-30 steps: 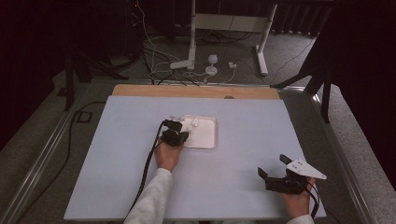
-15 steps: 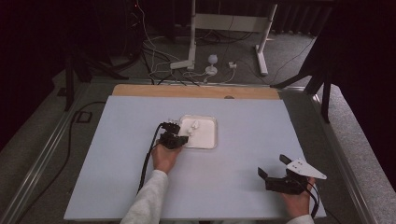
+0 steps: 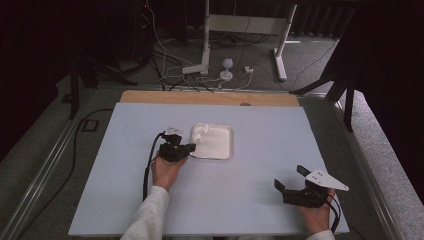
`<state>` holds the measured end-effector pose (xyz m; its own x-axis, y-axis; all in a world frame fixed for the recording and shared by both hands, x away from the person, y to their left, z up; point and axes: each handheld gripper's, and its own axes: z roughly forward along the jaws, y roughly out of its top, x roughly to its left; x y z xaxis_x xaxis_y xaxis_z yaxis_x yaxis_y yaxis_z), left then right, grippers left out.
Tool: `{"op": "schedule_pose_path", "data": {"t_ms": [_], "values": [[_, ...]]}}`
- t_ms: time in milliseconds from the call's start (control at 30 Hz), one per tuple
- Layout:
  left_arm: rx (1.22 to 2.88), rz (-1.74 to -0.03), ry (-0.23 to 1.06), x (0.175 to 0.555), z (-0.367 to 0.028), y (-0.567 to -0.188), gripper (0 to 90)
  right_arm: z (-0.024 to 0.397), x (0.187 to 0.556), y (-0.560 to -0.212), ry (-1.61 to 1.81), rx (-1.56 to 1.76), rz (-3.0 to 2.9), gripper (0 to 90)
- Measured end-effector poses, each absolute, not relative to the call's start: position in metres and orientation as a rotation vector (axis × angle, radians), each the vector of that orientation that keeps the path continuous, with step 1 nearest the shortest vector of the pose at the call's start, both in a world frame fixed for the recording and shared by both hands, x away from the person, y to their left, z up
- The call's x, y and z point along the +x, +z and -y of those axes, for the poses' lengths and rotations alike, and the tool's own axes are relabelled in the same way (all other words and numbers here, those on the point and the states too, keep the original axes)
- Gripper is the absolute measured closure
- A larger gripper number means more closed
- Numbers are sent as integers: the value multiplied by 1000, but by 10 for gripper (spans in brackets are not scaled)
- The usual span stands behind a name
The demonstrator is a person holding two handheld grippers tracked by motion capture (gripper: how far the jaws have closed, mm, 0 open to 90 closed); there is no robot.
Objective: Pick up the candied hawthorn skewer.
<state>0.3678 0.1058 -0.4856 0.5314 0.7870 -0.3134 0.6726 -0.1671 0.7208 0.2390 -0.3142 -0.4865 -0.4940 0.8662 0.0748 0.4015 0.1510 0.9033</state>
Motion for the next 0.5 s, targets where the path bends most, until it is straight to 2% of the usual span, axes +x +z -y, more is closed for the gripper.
{"op": "schedule_pose_path", "data": {"t_ms": [333, 500], "values": [[1828, -1057, 201, 338, -124, -467, 900, 308, 248, -467, 1433, 1243, -1985, 0], [1814, -1001, 207, 326, -131, -466, 900, 289, 269, -452, 1476, 1237, -2048, 0]]}}
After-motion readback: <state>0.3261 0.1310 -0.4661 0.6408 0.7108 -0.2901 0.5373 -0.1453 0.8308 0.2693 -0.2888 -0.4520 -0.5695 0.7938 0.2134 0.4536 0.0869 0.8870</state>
